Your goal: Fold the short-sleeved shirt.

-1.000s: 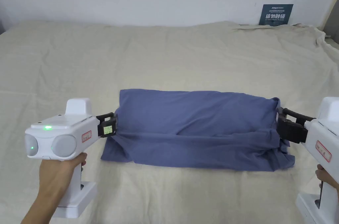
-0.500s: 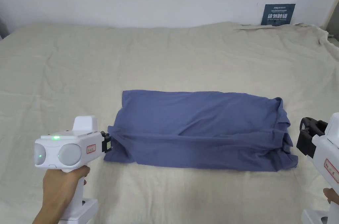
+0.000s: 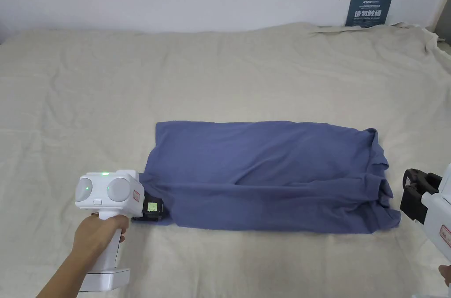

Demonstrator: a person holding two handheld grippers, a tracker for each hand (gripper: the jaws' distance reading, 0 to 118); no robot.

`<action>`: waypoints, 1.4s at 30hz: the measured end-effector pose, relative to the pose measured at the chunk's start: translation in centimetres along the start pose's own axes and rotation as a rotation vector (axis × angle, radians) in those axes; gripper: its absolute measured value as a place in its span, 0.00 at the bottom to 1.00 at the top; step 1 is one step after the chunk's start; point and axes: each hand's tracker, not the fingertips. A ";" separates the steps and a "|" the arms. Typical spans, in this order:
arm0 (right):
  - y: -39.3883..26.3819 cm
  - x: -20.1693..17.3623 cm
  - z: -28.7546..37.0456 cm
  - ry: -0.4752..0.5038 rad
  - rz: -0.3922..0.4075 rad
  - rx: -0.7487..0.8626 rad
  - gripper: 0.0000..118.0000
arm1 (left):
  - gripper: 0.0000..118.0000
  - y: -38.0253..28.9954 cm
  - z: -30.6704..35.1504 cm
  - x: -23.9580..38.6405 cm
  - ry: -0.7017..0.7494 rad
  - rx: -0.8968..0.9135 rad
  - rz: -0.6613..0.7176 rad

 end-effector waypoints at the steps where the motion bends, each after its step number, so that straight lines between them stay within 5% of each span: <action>1: -0.1 -0.1 -0.2 0.001 -0.002 -0.007 0.00 | 0.60 -0.1 -0.4 0.2 -0.002 -0.013 -0.004; 2: -0.2 -0.1 -0.5 0.001 -0.002 -0.017 0.00 | 0.46 -0.8 1.1 1.3 -0.004 -0.025 -0.013; 6: -0.6 -0.1 -1.4 0.006 -0.012 -0.044 0.00 | 0.30 -0.9 2.2 2.3 -0.051 -0.015 -0.052; 8: -0.9 0.1 -2.2 0.005 -0.022 -0.066 0.00 | 0.07 -0.7 2.2 2.3 -0.082 -0.004 -0.049; 11: -1.6 0.6 -4.5 -0.006 -0.038 -0.155 0.00 | 0.04 -0.6 3.3 2.0 -0.083 0.050 -0.082; 13: -2.3 0.9 -6.2 -0.032 -0.028 -0.218 0.19 | 0.04 -0.5 4.5 1.7 -0.091 0.091 -0.074; 15: -3.1 1.1 -8.4 -0.043 -0.010 -0.306 0.61 | 0.04 -0.9 6.4 1.9 -0.122 0.129 -0.068; 17: -4.1 1.3 -10.3 -0.052 0.024 -0.352 0.77 | 0.04 -0.9 7.3 1.8 -0.131 0.140 -0.068; 25: -6.7 1.5 -15.1 -0.075 0.026 -0.511 0.71 | 0.04 -0.4 7.7 0.9 -0.158 0.177 -0.057; 26: -6.9 1.4 -15.3 -0.071 0.020 -0.516 0.59 | 0.04 -0.4 7.6 0.9 -0.157 0.176 -0.058; 28: -7.3 1.6 -15.5 -0.063 0.024 -0.532 0.10 | 0.04 -0.6 7.3 0.6 -0.157 0.175 -0.051; 31: -7.4 2.1 -14.4 -0.031 -0.048 -0.518 0.09 | 0.04 -1.2 6.8 0.1 -0.158 0.170 -0.030; 42: -5.8 3.8 -4.6 0.015 -0.039 -0.366 0.09 | 0.04 -6.9 8.4 -2.7 -0.175 0.150 0.086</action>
